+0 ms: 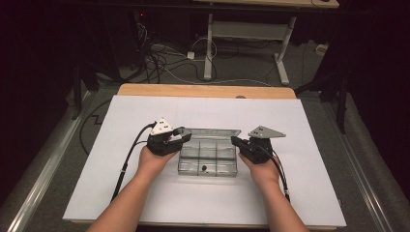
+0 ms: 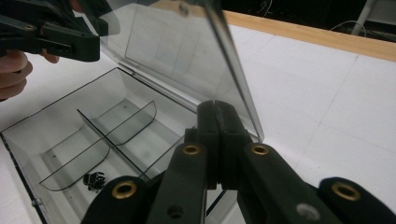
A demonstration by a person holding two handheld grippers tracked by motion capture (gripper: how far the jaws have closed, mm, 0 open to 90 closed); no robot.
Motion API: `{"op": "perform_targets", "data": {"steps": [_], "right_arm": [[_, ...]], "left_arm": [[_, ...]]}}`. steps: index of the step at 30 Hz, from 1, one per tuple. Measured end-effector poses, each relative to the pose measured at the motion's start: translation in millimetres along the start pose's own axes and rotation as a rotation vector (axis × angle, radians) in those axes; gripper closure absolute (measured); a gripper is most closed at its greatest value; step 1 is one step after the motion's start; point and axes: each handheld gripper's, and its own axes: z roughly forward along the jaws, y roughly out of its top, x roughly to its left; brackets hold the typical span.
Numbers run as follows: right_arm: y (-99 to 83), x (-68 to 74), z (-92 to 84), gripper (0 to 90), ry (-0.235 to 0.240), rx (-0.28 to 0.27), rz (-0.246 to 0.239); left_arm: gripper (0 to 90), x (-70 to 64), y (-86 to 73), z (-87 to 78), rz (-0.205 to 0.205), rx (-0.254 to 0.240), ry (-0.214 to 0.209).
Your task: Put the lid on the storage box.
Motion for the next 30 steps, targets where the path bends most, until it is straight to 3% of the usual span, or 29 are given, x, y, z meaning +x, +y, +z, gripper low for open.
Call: {"op": "perform_targets", "data": {"steps": [15,20,26,30], "right_arm": [[-6.0,6.7,-8.2,90.0,-0.005,-0.005,-0.018],[-8.2,9.8,-10.3,90.0,-0.008,-0.008,-0.023],[-11.9,13.1,-13.2,90.0,-0.011,-0.012,-0.032],[-13.6,15.5,-15.0,90.0,-0.015,-0.011,-0.042]], "left_arm": [[51.4,-2.3,-6.9,-15.8,-0.033,0.017,-0.005],[52.4,-0.6,-13.2,-22.2,-0.056,0.036,-0.034],[58.6,-3.0,-26.9,-29.1,-0.068,0.034,-0.055],[67.7,-8.8,-31.7,-34.0,-0.067,0.023,-0.083]]}}
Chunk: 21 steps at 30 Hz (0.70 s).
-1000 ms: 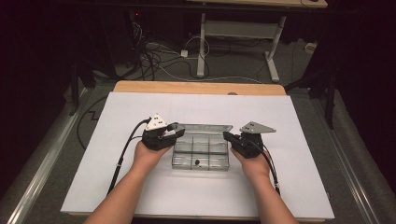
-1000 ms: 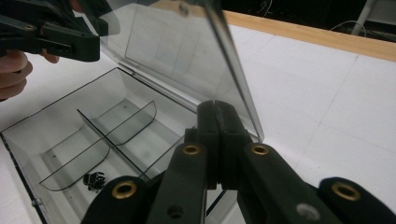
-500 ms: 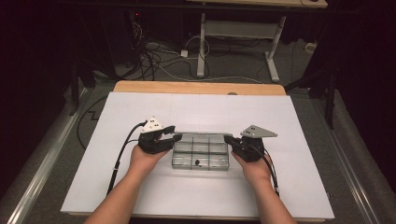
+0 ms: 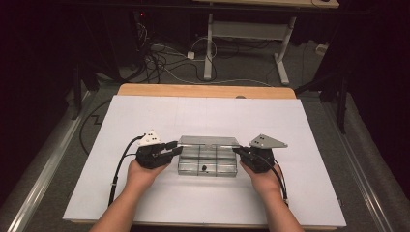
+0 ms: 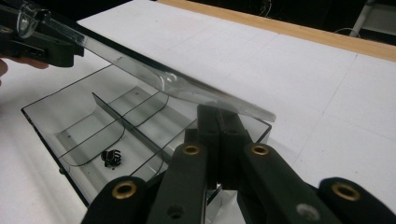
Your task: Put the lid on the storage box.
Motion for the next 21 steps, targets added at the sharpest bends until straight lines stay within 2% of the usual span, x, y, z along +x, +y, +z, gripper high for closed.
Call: {"op": "perform_targets", "data": {"steps": [3,7,12,21], "right_arm": [[-1.3,1.7,-0.9,90.0,-0.001,0.001,-0.006],[-4.1,3.3,-1.4,90.0,0.002,0.004,-0.004],[-9.3,4.8,-0.6,90.0,0.005,0.014,-0.004],[-18.3,9.5,-1.7,90.0,0.003,0.031,-0.007]], "left_arm": [[77.3,-4.1,-2.6,-3.1,-0.001,-0.007,-0.011],[85.9,-14.4,-6.6,-1.8,0.036,0.012,-0.013],[87.5,-21.7,-7.8,-1.1,0.042,0.011,-0.042],[87.4,-26.9,-9.2,-0.8,0.049,0.012,-0.059]]}}
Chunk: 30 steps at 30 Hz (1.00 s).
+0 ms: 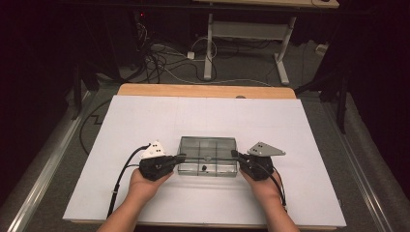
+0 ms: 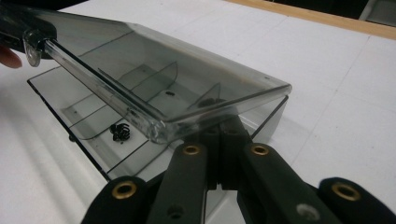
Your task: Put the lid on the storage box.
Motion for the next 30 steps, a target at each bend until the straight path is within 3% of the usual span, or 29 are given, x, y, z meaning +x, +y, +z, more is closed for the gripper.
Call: {"op": "perform_targets", "data": {"steps": [9,15,24,30], "right_arm": [[-6.9,-2.0,-8.8,90.0,-0.022,0.011,-0.008],[-18.3,-11.7,-18.0,89.0,-0.054,0.060,0.010],[-33.9,-17.3,-29.9,65.7,-0.063,0.128,0.047],[-39.3,-12.4,-36.7,42.8,-0.046,0.131,0.068]], "left_arm": [[87.4,-0.2,-1.3,0.4,-0.002,-0.001,-0.005],[87.4,-0.1,-3.0,-0.9,0.000,0.005,0.000],[87.3,-5.1,-7.8,-7.6,0.019,0.029,0.017],[87.1,-6.3,-17.0,-12.8,0.002,0.025,0.022]]}}
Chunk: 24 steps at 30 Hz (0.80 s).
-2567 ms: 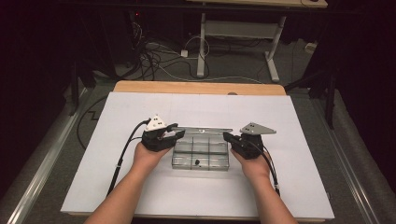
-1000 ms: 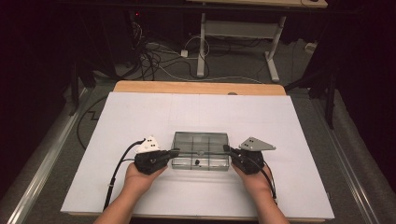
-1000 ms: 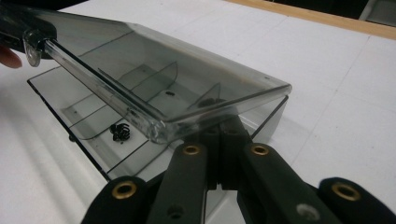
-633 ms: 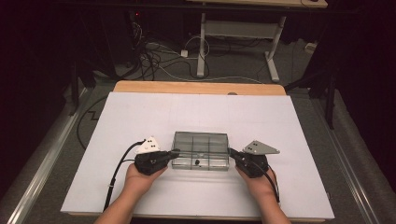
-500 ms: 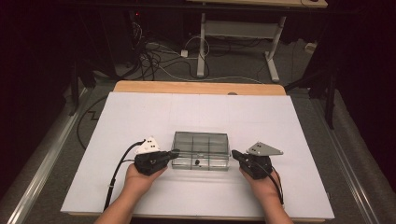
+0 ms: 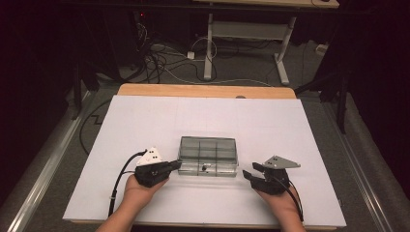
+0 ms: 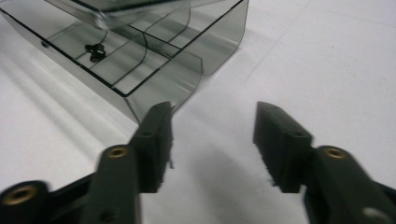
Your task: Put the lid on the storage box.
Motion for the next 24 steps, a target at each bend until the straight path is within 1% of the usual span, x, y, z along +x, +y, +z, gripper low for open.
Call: {"op": "perform_targets", "data": {"steps": [2,4,7,9,11,12,15,17,23,24], "right_arm": [[-0.8,2.0,-1.4,36.5,0.008,-0.011,-0.007],[-2.0,4.8,-2.1,30.5,0.020,-0.007,-0.010],[-4.0,7.1,-2.3,20.0,0.019,-0.007,-0.027],[-5.7,6.9,-1.6,15.2,0.024,-0.006,-0.020],[-7.1,5.8,-0.4,13.0,0.017,-0.006,-0.023],[-7.7,6.0,-0.3,11.4,0.014,-0.005,-0.018],[-9.1,5.5,0.9,5.6,0.018,-0.006,-0.014],[-10.1,5.9,1.8,2.9,0.017,0.004,-0.013],[-10.9,6.2,2.5,1.2,0.015,0.009,-0.021],[-10.9,6.3,2.6,1.1,0.015,0.011,-0.022]], "left_arm": [[87.1,-0.7,-3.2,-1.4,-0.005,-0.011,0.003],[87.1,-0.9,-5.7,-2.4,-0.013,-0.020,0.002],[87.1,-1.3,-7.4,-3.7,-0.010,-0.017,0.002],[87.0,-1.8,-8.8,-4.5,-0.010,-0.016,0.003],[87.0,-2.5,-9.9,-4.9,-0.002,-0.009,0.007],[87.0,-2.6,-10.5,-5.1,0.002,-0.007,0.010],[87.0,-1.7,-12.8,-6.2,-0.002,0.002,0.008],[87.0,-0.9,-14.7,-6.8,-0.006,0.009,0.011],[87.1,-0.6,-16.6,-7.9,0.003,0.023,0.025],[87.1,-0.3,-17.0,-8.5,0.001,0.019,0.026]]}}
